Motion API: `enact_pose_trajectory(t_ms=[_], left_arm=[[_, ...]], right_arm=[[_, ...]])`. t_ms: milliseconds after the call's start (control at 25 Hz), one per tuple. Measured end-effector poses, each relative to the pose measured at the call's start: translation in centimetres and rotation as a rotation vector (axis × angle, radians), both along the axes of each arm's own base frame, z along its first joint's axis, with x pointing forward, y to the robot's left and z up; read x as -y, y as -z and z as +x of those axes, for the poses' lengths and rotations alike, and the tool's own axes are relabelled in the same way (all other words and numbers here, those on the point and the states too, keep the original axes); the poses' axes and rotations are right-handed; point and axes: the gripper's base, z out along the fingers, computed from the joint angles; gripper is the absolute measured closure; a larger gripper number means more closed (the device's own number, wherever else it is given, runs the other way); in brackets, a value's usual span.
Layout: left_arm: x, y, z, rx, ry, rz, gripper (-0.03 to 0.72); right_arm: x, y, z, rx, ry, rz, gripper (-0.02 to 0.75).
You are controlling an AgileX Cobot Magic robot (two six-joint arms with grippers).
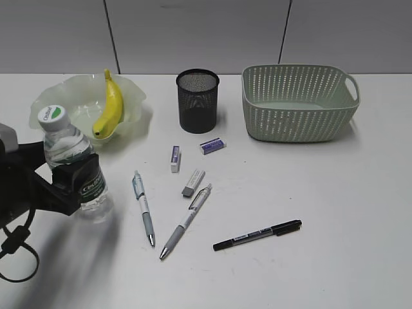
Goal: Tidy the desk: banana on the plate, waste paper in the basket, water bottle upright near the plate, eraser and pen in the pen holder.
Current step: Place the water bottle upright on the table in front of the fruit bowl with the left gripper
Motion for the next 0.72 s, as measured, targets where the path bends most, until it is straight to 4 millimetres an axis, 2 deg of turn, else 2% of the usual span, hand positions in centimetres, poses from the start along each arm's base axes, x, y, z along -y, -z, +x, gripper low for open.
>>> enact_pose_trajectory(t_ms=[360,560,720], left_arm=[[0.2,1.0,0.4,-0.041,-0.002,0.008,0.134],[0.5,0.3,1.2,0.005,-0.009,-0.053,0.048],[0.5,0.2,1.2,0.008,-0.01,-0.06,0.024]], right_arm=[[0.0,0.0,0.0,0.0,0.0,0.001,0.274],[0.0,0.0,0.0,0.0,0.0,0.001,0.274],[0.0,0.0,0.0,0.0,0.0,0.001,0.274]])
